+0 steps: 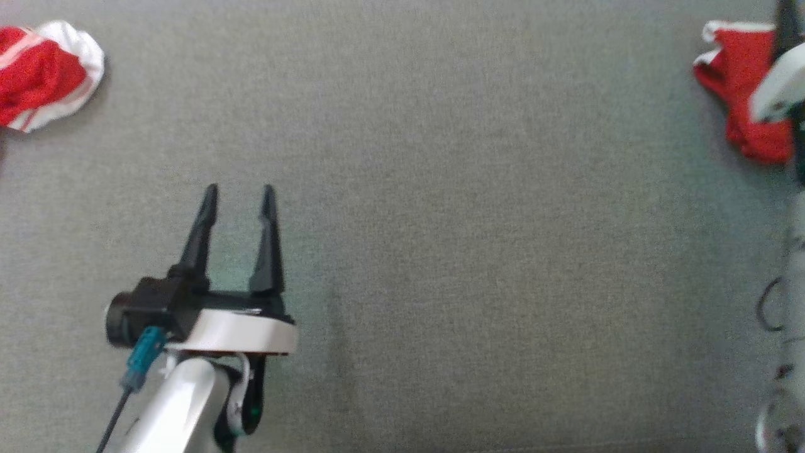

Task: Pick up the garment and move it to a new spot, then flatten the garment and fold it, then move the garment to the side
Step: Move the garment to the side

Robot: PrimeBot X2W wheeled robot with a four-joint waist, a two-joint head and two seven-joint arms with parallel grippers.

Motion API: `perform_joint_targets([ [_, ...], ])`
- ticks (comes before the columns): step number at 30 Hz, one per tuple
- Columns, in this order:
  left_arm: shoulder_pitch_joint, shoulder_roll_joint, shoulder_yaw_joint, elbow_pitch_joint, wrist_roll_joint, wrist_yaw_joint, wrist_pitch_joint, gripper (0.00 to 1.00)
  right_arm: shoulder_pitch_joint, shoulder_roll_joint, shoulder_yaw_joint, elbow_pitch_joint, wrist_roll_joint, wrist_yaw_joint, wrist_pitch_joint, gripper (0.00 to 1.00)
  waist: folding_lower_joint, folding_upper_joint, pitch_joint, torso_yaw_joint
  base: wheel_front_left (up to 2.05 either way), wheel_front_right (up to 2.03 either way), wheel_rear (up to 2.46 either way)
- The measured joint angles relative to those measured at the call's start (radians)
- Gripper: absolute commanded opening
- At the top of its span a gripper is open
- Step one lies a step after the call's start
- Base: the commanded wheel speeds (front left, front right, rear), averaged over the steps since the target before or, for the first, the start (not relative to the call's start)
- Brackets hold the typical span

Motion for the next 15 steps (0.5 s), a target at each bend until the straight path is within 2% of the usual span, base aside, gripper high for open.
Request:
perform_joint_targets([
  [8,0.081,0.012,0.048,0.059,-0.052,0.019,-0.017,1.00,0.174,0.100,0.133,-0.063,0.059,0.000,-0.090,1.00,-0.0002,0.0000,-0.121,0.017,0.00,0.00,0.00],
  [15,0.157,0.012,0.055,0.116,-0.075,0.027,-0.025,1.00,0.377,0.151,0.181,-0.151,0.073,0.000,-0.176,1.00,-0.0001,0.0000,-0.205,0.045,0.00,0.00,0.00],
])
